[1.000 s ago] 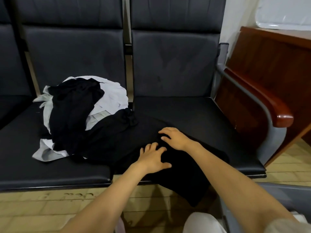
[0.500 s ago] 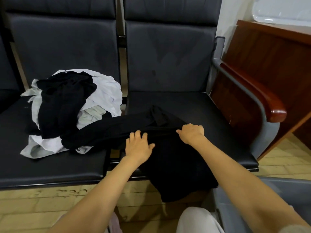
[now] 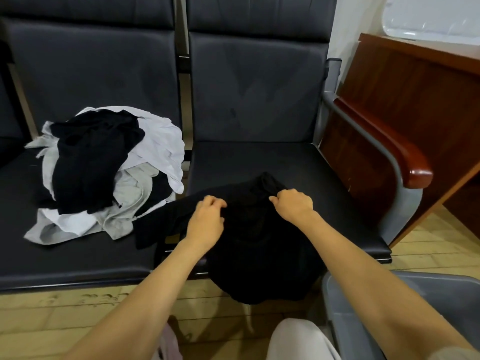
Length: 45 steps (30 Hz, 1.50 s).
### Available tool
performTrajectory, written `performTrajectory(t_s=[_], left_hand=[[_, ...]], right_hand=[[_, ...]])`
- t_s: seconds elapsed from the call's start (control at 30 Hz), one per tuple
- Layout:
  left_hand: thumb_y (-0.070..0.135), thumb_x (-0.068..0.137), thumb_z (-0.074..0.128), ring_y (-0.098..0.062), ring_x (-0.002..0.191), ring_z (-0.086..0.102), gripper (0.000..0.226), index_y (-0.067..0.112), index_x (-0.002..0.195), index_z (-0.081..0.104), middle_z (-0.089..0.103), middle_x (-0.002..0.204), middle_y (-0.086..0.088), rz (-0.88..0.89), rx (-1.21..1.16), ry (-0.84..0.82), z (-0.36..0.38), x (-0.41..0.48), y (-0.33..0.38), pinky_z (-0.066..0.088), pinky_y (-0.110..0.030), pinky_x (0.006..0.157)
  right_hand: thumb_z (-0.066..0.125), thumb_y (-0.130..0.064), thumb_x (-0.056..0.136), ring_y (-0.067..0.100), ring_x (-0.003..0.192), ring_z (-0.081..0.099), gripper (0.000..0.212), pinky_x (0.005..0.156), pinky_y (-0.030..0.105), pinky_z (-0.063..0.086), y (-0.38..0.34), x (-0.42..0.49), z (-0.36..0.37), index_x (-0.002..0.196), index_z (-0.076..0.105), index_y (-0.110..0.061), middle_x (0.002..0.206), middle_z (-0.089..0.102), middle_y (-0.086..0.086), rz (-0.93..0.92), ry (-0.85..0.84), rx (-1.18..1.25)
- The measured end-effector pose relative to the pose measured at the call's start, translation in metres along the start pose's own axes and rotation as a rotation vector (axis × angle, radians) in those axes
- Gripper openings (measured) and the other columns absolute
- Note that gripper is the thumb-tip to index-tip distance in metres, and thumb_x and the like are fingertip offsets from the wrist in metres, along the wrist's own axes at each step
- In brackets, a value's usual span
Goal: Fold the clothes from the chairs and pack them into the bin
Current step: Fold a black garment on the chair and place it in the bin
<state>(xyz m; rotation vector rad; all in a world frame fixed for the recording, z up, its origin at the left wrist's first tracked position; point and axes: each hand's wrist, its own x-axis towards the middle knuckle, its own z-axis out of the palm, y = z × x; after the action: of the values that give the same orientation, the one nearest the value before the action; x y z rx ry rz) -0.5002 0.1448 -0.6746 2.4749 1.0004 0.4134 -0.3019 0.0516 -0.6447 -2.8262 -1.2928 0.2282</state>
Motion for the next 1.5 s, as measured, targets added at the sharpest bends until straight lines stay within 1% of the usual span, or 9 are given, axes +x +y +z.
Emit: performTrajectory(t_s=[0.17,0.23,0.5,0.8,0.9,1.13,1.23,1.33,1.5], left_hand=[[0.036,0.097,0.050,-0.027,0.132,0.033,0.049,0.014,0.140,0.039,0.039,0.142,-0.007,-0.243,0.197,0.090,-0.008,0.009,-0.010,0.031,-0.041,0.106],[0.034,0.097,0.050,-0.028,0.132,0.034,0.047,0.013,0.138,0.042,0.041,0.141,-0.009,-0.289,0.223,0.119,-0.013,0.013,-0.019,0.030,-0.041,0.106],[0.036,0.093,0.059,-0.028,0.119,0.049,0.037,0.015,0.123,0.061,0.053,0.125,-0.010,-0.254,0.166,-0.024,-0.020,0.013,-0.036,0.042,-0.038,0.099],[0.015,0.093,0.057,-0.031,0.103,0.056,0.016,0.005,0.105,0.052,0.059,0.110,-0.015,-0.308,-0.048,0.079,-0.016,0.013,-0.043,0.045,-0.038,0.080],[0.015,0.094,0.055,-0.030,0.111,0.055,0.027,0.005,0.118,0.054,0.059,0.118,-0.014,-0.280,0.033,0.100,-0.015,0.012,-0.047,0.047,-0.039,0.083],[0.018,0.096,0.052,-0.032,0.113,0.052,0.025,0.007,0.116,0.062,0.058,0.117,-0.015,-0.304,0.276,0.052,-0.024,0.004,-0.057,0.047,-0.039,0.086],[0.015,0.097,0.049,-0.032,0.094,0.062,0.022,0.009,0.113,0.062,0.059,0.103,-0.012,-0.324,0.069,0.144,-0.032,-0.002,-0.051,0.050,-0.040,0.074],[0.008,0.100,0.037,-0.028,0.063,0.068,0.020,0.008,0.114,0.051,0.062,0.087,-0.010,-0.349,-0.540,0.231,-0.044,-0.004,-0.024,0.056,-0.036,0.057],[0.010,0.101,0.036,-0.023,0.078,0.070,0.015,0.009,0.108,0.049,0.060,0.110,-0.011,-0.265,-0.952,0.339,-0.075,0.005,0.020,0.058,-0.032,0.064]], right_hand=[[0.046,-0.046,0.097,0.036,0.114,0.054,0.056,0.087,0.041,0.044,-0.022,0.016,0.007,0.135,0.035,-0.006,0.130,0.051,0.015,0.062,0.046,0.350],[0.042,-0.048,0.098,0.036,0.121,0.050,0.062,0.091,0.041,0.043,-0.028,0.022,0.010,0.141,0.029,-0.006,0.138,0.045,0.015,0.128,0.030,0.307],[0.036,-0.026,0.104,0.035,0.110,0.056,0.034,0.076,0.036,0.042,-0.022,0.032,0.020,0.133,0.044,-0.010,0.127,0.053,0.017,0.081,0.066,0.109],[0.038,-0.028,0.102,0.024,0.086,0.056,0.023,0.074,0.037,0.046,0.008,0.024,0.001,0.105,0.049,-0.008,0.102,0.057,0.013,0.252,0.185,0.831],[0.038,-0.028,0.103,0.021,0.075,0.060,0.020,0.054,0.028,0.047,0.011,0.024,-0.014,0.108,0.045,-0.010,0.101,0.055,0.009,0.314,0.183,1.016],[0.042,-0.016,0.103,0.016,0.062,0.061,0.009,0.044,0.020,0.051,0.024,0.016,-0.058,0.109,0.038,-0.011,0.104,0.054,0.012,0.311,0.197,1.588],[0.040,-0.015,0.103,0.025,0.081,0.069,0.005,0.067,0.031,0.059,0.030,0.003,-0.072,0.098,0.040,-0.013,0.111,0.056,0.009,0.219,0.137,1.697],[0.039,-0.018,0.104,0.027,0.098,0.065,0.015,0.086,0.040,0.052,0.029,-0.008,-0.084,0.089,0.040,-0.019,0.112,0.058,0.005,0.146,0.126,1.594],[0.041,-0.021,0.102,0.022,0.109,0.054,0.013,0.088,0.038,0.048,0.027,-0.015,-0.111,0.089,0.043,-0.022,0.117,0.050,0.007,0.061,0.227,1.423]])
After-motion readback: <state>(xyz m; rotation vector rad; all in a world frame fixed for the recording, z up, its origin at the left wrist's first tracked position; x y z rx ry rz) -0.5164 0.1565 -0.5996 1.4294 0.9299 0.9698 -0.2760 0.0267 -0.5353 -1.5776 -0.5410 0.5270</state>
